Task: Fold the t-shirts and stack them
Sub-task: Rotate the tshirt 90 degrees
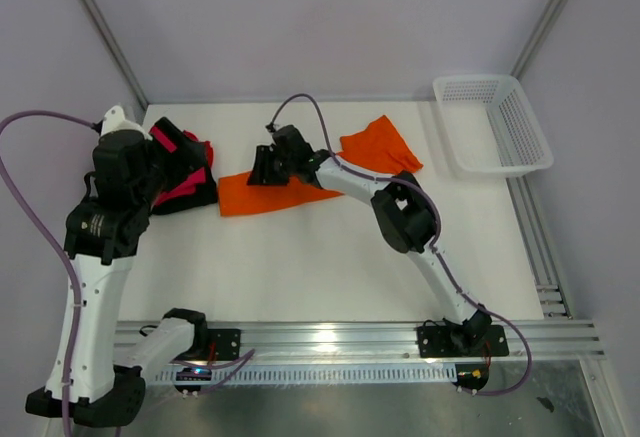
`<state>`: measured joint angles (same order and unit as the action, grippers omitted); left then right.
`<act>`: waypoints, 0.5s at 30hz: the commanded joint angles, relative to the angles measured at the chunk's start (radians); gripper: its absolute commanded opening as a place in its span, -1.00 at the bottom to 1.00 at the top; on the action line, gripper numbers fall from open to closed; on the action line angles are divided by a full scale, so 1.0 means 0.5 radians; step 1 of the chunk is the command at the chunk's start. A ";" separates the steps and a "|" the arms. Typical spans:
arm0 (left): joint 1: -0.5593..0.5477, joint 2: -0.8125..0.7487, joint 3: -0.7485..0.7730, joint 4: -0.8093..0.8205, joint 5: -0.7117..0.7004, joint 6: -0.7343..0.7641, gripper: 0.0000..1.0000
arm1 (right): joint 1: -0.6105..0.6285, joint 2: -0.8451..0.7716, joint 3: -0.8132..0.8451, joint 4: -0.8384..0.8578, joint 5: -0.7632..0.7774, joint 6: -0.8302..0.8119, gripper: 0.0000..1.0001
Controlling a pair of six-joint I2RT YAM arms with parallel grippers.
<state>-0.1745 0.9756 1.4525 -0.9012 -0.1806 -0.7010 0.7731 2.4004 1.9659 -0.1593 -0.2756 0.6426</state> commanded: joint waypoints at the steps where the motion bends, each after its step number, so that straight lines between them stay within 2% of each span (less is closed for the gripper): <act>1: 0.009 -0.080 0.013 -0.047 0.024 -0.022 0.63 | 0.012 0.065 0.063 0.058 0.134 0.000 0.02; 4: 0.009 -0.117 0.028 -0.087 0.002 -0.012 0.63 | 0.012 0.092 0.090 0.033 0.174 0.009 0.02; 9: 0.009 -0.153 0.040 -0.121 0.002 -0.015 0.63 | 0.019 0.184 0.216 -0.194 0.189 0.052 0.02; 15: 0.009 -0.163 0.046 -0.106 0.030 -0.034 0.63 | 0.043 0.166 0.149 -0.359 0.177 0.086 0.02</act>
<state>-0.1745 0.9058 1.4525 -0.9565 -0.1799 -0.7059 0.7769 2.4805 2.0361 -0.2783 -0.2005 0.6640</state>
